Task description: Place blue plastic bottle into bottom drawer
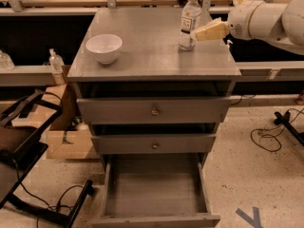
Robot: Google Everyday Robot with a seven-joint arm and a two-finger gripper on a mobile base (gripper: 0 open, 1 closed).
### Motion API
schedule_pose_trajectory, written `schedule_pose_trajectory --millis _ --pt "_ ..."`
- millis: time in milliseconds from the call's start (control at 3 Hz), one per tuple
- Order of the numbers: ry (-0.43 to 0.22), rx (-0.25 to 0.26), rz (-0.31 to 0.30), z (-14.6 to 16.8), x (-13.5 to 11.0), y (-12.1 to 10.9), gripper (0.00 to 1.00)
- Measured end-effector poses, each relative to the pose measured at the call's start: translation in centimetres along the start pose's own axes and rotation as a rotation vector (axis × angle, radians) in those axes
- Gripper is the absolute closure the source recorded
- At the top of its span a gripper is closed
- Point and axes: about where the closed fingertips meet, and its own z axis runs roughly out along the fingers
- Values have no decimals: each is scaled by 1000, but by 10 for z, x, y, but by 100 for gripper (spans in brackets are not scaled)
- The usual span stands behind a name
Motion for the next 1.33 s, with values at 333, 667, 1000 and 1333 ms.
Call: schedule_pose_trajectory --millis 333,667,1000,1333 --pt "-20 -19 102 33 9 -8 0" --pt "-44 -52 215 69 22 -14 0" --pt "-42 -67 242 88 25 -17 0" --pt "-40 -90 257 108 29 -16 0"
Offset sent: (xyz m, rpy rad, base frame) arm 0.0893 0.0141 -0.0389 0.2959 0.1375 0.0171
